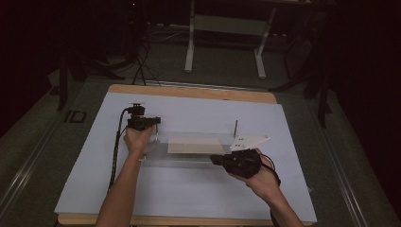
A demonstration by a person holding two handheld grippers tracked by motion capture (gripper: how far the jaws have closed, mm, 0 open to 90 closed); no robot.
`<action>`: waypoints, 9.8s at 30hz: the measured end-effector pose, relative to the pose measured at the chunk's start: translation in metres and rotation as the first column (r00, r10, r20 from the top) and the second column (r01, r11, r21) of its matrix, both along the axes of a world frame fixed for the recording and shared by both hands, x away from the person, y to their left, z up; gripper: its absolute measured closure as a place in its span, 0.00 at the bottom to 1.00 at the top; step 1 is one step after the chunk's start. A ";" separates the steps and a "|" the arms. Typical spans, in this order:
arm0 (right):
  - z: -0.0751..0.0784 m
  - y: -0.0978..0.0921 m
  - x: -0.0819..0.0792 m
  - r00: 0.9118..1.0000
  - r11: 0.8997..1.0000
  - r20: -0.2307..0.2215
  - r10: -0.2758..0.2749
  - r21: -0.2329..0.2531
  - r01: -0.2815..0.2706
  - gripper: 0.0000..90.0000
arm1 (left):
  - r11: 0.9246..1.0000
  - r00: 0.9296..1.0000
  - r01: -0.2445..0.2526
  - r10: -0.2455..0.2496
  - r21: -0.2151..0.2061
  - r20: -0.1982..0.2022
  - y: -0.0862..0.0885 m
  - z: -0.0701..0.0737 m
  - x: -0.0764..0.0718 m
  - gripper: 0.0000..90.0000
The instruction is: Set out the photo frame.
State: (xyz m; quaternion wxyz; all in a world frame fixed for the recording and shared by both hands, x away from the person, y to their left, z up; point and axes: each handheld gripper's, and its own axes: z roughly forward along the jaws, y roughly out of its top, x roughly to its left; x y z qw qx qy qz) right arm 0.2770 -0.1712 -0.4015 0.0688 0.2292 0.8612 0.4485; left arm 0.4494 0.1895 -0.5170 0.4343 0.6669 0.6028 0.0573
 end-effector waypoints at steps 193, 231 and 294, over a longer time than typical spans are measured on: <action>-0.084 -0.074 0.139 0.887 0.897 0.134 -0.441 0.097 0.432 0.55 | 0.952 0.863 0.216 -0.289 0.216 0.415 0.007 0.041 -0.051 0.59; -0.085 -0.066 0.148 0.864 0.878 0.157 -0.479 0.115 0.465 0.57 | 0.964 0.870 0.148 -0.234 0.222 0.434 0.000 0.038 -0.037 0.58; -0.083 -0.070 0.092 0.899 0.903 0.110 -0.423 0.126 0.410 0.60 | 0.974 0.906 0.166 -0.212 0.154 0.365 0.007 0.043 -0.091 0.58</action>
